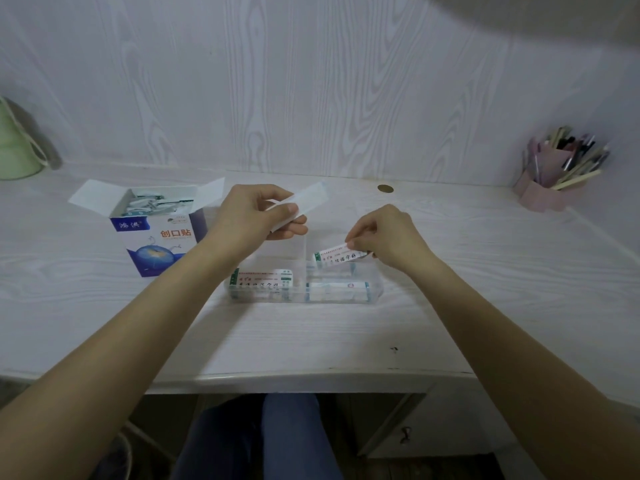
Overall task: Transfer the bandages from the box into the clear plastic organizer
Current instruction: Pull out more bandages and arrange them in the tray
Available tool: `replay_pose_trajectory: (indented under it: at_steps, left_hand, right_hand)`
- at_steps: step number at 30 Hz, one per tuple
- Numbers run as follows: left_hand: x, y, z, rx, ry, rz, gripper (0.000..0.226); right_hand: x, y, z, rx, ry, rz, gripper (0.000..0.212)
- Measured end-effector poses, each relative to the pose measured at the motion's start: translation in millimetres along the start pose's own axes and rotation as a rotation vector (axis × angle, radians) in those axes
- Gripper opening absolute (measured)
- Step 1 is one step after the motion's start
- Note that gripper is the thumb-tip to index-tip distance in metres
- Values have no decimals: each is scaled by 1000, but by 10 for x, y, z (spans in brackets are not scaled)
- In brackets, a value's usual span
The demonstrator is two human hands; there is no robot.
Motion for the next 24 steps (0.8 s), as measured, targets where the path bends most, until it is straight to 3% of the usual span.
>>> replay_pose_trajectory:
  at_steps: [7, 13, 20, 24]
  left_hand:
    - [-1, 6, -4, 24, 1, -13, 11]
    - [-1, -13, 2, 40, 6, -21, 9]
    - [-17, -18, 3, 60, 13, -26, 11]
    - [-30, 2, 3, 87, 25, -33, 9]
  right_hand:
    - [-19, 191, -184, -359, 88, 195, 4]
    - [-37, 263, -221, -485, 107, 307, 16]
    - [-41, 200, -244, -389, 159, 314, 14]
    - [-58, 153, -74, 10, 91, 149, 10]
Point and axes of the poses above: each hand's wrist, its own x-axis towards the middle knuckle, its own z-axis out of the back of the hand, y = z × x, the point moved 5 cm from there along x, towards the middle knuckle, and after that the axes turned 12 degrees about -y, right-handed, at the moved point
